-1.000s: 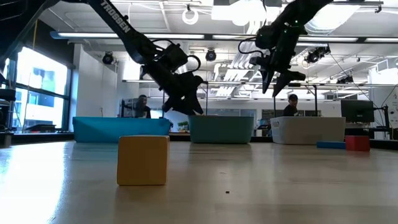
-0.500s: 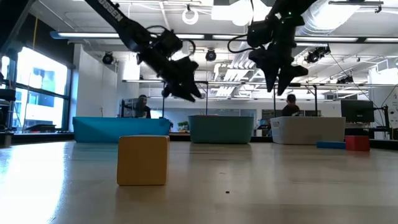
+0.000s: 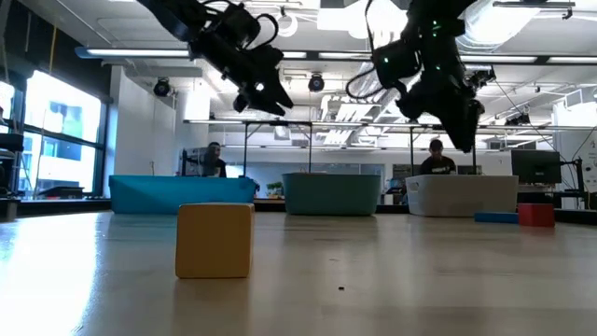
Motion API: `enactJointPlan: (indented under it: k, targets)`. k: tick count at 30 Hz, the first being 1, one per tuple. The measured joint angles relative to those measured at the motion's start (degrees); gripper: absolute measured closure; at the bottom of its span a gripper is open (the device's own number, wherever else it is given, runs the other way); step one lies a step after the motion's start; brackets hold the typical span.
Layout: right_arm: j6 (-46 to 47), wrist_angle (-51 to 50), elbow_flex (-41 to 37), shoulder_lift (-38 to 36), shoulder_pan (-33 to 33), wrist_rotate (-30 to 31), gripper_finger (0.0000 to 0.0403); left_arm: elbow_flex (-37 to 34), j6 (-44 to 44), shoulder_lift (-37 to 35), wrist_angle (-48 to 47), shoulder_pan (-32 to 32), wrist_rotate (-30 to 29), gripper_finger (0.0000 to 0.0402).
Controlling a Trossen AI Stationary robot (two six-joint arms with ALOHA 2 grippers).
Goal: Sort & place blocks by color
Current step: Put the blue block into the blue bin
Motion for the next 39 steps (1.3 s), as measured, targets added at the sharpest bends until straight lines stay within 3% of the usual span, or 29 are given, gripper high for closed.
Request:
enactJointPlan:
  k: [6,39]
  targets:
    - [-2.35,0.98,-6.02,0.02,1.04,4.38,0.0237,0.00,1.07,-1.58,-2.66,-0.87,-0.07,0.0215]
    - [-5.54,20.82,-28.07,0.02,-8.07,7.07,0.0237,-0.02,-2.66,-1.53,-2.56,-3.71,-0.64,0.0216]
